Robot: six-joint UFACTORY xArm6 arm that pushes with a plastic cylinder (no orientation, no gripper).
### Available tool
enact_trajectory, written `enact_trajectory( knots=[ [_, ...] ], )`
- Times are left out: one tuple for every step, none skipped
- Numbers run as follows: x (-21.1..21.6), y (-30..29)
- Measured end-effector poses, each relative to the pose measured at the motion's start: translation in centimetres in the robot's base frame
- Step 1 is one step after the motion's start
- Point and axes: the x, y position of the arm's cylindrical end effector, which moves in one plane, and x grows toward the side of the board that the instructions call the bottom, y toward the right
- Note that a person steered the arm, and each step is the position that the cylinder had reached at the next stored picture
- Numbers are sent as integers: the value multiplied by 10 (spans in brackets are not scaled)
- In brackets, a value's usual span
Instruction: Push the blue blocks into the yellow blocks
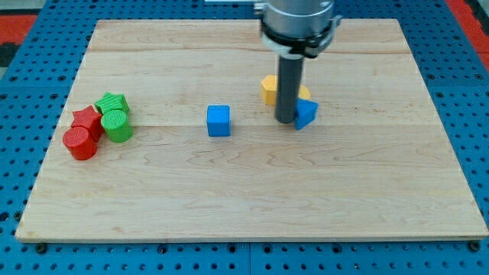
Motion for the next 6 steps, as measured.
enact_trajectory(
  knots=[
    [48, 13],
    [80, 1],
    [84, -50],
    [50, -51],
    [45, -47],
    [74, -92]
  ],
)
